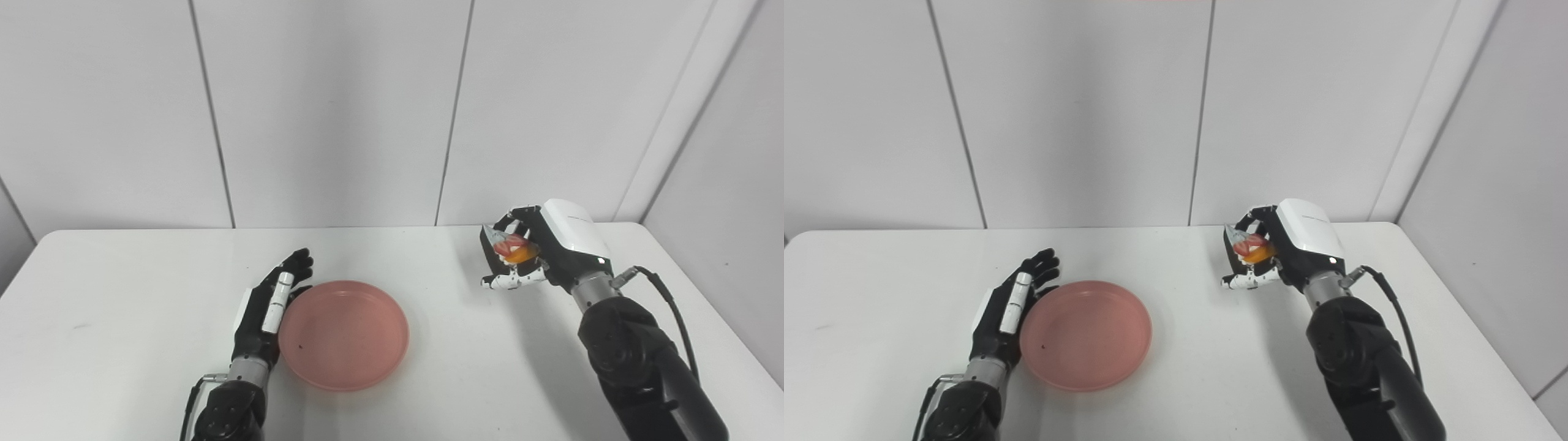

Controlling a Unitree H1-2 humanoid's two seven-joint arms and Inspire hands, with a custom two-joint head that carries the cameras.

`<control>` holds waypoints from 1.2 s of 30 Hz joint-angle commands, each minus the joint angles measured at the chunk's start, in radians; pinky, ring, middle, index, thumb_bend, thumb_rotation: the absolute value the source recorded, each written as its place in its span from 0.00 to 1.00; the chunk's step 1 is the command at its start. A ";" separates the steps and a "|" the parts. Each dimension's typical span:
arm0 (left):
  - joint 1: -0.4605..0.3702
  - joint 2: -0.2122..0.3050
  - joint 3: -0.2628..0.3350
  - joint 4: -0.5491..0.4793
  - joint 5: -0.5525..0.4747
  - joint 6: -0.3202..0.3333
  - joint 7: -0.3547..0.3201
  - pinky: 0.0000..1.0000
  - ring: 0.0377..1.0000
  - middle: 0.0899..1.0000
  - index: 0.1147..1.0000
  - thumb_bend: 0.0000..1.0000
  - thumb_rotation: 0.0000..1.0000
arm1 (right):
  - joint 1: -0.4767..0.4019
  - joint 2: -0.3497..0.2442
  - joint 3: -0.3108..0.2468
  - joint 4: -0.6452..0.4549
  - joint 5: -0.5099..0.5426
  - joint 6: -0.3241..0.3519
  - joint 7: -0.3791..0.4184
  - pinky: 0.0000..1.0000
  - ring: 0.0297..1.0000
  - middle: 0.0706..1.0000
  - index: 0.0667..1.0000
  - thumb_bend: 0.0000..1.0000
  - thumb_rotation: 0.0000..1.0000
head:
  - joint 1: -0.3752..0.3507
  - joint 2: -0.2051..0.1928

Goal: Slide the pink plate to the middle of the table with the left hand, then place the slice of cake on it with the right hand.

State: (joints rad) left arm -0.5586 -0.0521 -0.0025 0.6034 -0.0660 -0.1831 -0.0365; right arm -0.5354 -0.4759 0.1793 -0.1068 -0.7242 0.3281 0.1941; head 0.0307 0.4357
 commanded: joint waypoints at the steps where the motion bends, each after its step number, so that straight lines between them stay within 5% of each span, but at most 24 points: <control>1: 0.033 -0.038 -0.024 0.069 0.017 0.038 -0.001 0.77 0.84 0.81 0.74 0.74 0.91 | -0.063 0.008 0.002 -0.015 0.011 -0.058 -0.011 0.20 0.25 0.32 0.46 0.52 0.14 | 0.010 0.001; 18: 0.030 -0.044 -0.039 0.086 0.016 0.027 0.013 0.75 0.83 0.81 0.73 0.73 0.91 | -0.113 0.187 0.155 0.021 -0.036 -0.069 0.013 0.16 0.21 0.27 0.45 0.52 0.14 | 0.024 0.000; 36: 0.030 -0.048 -0.047 0.084 0.013 0.034 0.011 0.76 0.84 0.82 0.74 0.72 0.92 | -0.123 0.286 0.164 0.278 0.041 -0.220 -0.096 0.17 0.21 0.28 0.46 0.52 0.13 | 0.025 0.009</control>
State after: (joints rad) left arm -0.5744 -0.0601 -0.0279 0.6302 -0.0639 -0.1960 -0.0111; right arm -0.6051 -0.1986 0.3480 0.1781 -0.6928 0.1644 0.1414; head 0.0537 0.4449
